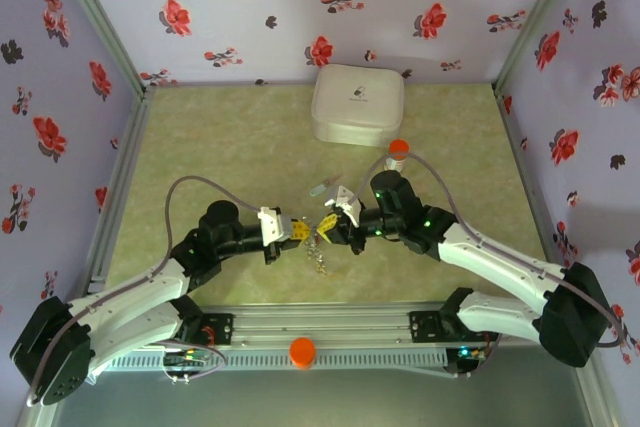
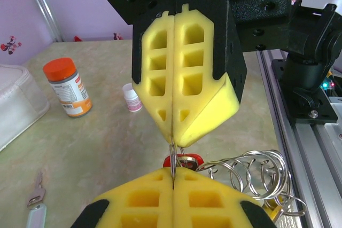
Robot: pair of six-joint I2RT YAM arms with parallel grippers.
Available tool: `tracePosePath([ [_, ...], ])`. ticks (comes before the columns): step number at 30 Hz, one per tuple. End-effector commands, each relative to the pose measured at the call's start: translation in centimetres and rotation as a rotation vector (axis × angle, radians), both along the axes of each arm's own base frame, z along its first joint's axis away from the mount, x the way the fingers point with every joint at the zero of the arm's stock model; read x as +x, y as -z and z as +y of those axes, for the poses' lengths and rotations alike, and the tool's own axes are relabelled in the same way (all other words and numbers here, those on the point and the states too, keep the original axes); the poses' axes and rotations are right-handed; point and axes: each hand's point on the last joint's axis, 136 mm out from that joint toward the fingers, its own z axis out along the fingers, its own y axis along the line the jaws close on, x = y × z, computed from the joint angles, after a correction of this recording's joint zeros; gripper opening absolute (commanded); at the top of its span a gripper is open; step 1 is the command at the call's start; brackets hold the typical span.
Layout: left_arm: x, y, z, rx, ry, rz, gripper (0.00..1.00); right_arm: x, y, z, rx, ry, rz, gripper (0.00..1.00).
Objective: Put the keys on the keyring
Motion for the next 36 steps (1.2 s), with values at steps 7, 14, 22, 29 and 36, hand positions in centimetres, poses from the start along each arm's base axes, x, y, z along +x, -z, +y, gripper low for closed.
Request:
tracePosePath([
  [7,-0.3,-3.3,-0.4,-0.091,0.033,-0.079,0.0,1.1,1.1,-0.6,-0.093,0.043,-0.028,0.0],
  [14,-0.2,-3.3,-0.5,-0.089,0.03,-0.089,0.0,0.3,0.8,0.0,-0.087,-0.016,0.005,0.0],
  [22,-0.2,-3.1,-0.7,-0.09,0.034,-0.079,0.0,-0.2,-1.3,-0.1,0.051,-0.015,-0.039,0.36],
  [29,-0.4,-3.3,-0.8,-0.1,0.045,-0.074,0.0,0.4,-1.5,0.9,0.097,-0.017,-0.054,0.33],
  [36,-0.2,-3.4,-0.7,-0.099,0.028,-0.079,0.0,0.2,-1.4,1.2,0.102,-0.033,-0.044,0.0],
])
